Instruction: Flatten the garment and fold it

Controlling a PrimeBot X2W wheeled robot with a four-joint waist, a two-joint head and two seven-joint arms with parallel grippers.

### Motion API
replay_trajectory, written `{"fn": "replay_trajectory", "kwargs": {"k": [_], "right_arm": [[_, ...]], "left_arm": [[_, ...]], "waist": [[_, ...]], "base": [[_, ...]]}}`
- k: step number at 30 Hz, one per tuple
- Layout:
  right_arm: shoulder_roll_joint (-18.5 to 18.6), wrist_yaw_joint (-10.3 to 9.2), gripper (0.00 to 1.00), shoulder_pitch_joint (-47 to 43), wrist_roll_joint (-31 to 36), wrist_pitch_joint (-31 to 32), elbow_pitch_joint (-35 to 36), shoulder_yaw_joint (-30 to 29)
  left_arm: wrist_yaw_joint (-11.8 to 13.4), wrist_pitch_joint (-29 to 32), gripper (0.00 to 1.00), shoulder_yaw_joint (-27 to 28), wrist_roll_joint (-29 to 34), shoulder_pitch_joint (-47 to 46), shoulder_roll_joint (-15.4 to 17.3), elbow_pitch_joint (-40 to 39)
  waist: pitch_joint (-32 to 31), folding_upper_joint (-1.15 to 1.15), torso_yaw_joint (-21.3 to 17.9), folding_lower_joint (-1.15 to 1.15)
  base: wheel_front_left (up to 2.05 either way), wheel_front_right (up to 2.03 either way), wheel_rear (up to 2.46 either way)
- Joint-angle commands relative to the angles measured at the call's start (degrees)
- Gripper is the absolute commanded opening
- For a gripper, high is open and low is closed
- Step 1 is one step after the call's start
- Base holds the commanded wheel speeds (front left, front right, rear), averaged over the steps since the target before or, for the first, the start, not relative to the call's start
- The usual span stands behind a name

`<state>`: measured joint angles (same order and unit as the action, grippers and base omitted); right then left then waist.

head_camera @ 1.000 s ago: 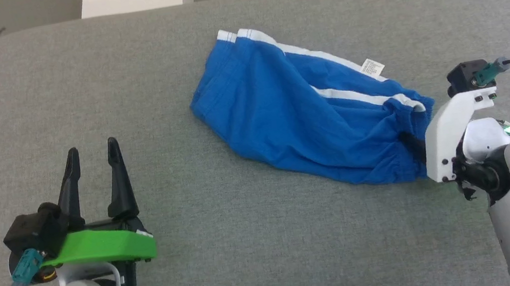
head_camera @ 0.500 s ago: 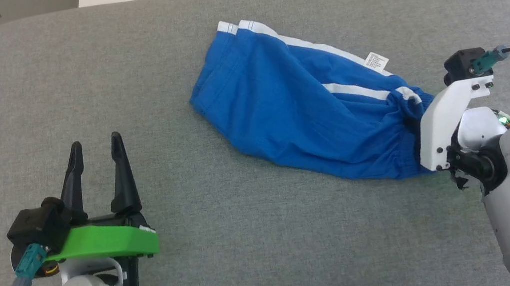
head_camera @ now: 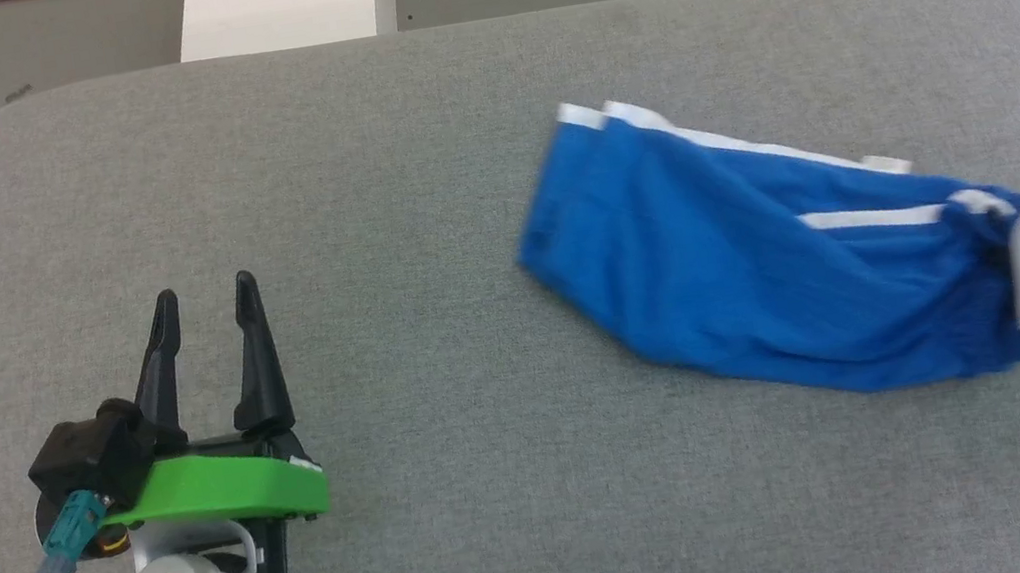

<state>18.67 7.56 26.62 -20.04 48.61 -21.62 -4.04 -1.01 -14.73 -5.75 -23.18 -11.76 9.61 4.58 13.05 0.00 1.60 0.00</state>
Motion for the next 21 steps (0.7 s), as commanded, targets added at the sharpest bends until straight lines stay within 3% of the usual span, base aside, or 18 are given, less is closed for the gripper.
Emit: {"fn": "replay_trajectory", "kwargs": {"k": [1,5,9,21], "right_arm": [[1.52,-0.08,0.0,-1.13,0.58,0.96,0.69,-0.97],[3.64,-0.08,0.0,-2.13,3.66,2.77,1.76,-5.18],[2.43,-0.08,0.0,-2.14,5.39,3.71,1.96,-6.79],[-1.3,-0.08,0.0,2.61,1.37,14.33,12.04,2.49]], "left_arm": [[-0.31,-0.27,1.0,0.26,0.37,0.51,-0.21,-0.1],[-0.44,-0.27,1.0,0.29,0.44,0.55,-0.49,-0.05],[-0.64,-0.27,1.0,0.35,0.46,0.46,-0.58,0.35],[-1.24,-0.27,1.0,0.06,0.55,1.08,-1.16,0.61]], "waist": [[-0.03,0.0,0.14,0.0],[0.26,0.0,0.46,0.0],[0.02,0.0,0.56,0.0],[-1.36,0.0,0.79,0.0]], "base": [[0.0,0.0,0.0],[0.0,0.0,0.0],[0.0,0.0,0.0],[0.0,0.0,0.0]]}}
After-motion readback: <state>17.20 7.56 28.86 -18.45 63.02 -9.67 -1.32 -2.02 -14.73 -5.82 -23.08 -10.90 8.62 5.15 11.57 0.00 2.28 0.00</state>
